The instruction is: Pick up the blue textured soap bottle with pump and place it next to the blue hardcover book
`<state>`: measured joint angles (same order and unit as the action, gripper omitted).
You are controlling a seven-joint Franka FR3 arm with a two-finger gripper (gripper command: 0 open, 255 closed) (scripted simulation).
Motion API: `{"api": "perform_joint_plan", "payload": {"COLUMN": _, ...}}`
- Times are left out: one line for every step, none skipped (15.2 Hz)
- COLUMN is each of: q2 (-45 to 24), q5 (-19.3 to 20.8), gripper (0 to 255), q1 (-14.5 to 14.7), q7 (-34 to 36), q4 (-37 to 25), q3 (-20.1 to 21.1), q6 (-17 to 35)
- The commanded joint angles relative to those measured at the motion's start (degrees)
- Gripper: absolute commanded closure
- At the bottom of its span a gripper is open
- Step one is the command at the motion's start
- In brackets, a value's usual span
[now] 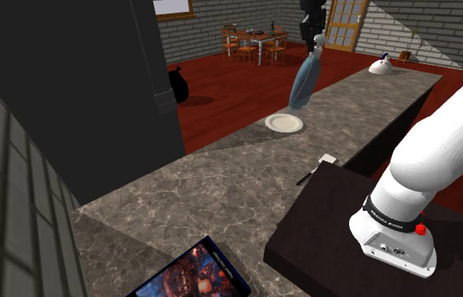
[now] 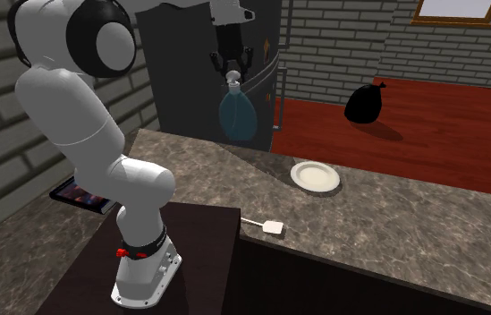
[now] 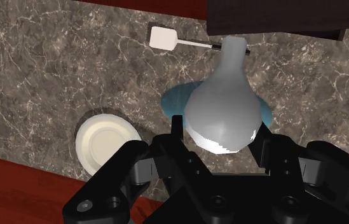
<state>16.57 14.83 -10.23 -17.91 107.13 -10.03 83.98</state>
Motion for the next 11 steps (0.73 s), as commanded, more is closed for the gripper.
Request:
{"api": "perform_joint_plan", "payload": {"q2": -0.3, "q5": -0.6, "gripper": 255, "q1": 0.7, "q7": 1.9, "q4": 0.4, "q3": 1.1, "q6": 0.3}}
{"api": "perform_joint_plan", "payload": {"q2": -0.4, "q5": -1.0, "gripper": 255, "q1": 1.2, "q7": 3.3, "q4": 1.0, "q3": 1.9, "q6": 0.6}}
{"api": "perform_joint_plan", "payload": {"q2": -0.5, "q5": -1.4, "gripper": 255, "q1": 1.7, "q7": 4.7, "q4": 1.5, "q3": 2.7, "q6": 1.0}}
{"api": "perform_joint_plan", "payload": {"q2": -0.7, "q5": -1.8, "gripper": 255, "q1": 2.2, "q7": 6.1, "q4": 2.0, "q3": 3.5, "q6": 1.4}}
{"api": "perform_joint_plan", "payload": {"q2": -1.0, "q5": -2.3, "gripper": 255, "q1": 2.7, "q7": 7.4, "q4": 2.3, "q3": 4.3, "q6": 1.7}}
{"api": "perform_joint_plan", "payload": {"q2": -1.3, "q5": -2.7, "gripper": 255, "q1": 3.2, "q7": 8.8, "q4": 2.7, "q3": 5.1, "q6": 2.1}}
{"api": "perform_joint_plan", "payload": {"q2": -1.7, "q5": -3.1, "gripper": 255, "q1": 3.7, "q7": 10.1, "q4": 2.9, "q3": 5.9, "q6": 2.5}}
{"api": "perform_joint_plan", "payload": {"q2": -2.1, "q5": -3.5, "gripper": 255, "q1": 4.3, "q7": 11.4, "q4": 3.1, "q3": 6.6, "q6": 2.9}}
{"api": "perform_joint_plan", "payload": {"q2": -2.6, "q5": -3.9, "gripper": 255, "q1": 4.8, "q7": 12.8, "q4": 3.3, "q3": 7.4, "q6": 3.3}}
{"api": "perform_joint_plan", "payload": {"q2": -3.2, "q5": -4.3, "gripper": 255, "q1": 5.3, "q7": 14.1, "q4": 3.4, "q3": 8.2, "q6": 3.7}}
{"api": "perform_joint_plan", "payload": {"q2": -3.8, "q5": -4.7, "gripper": 255, "q1": 5.8, "q7": 15.4, "q4": 3.4, "q3": 8.9, "q6": 4.1}}
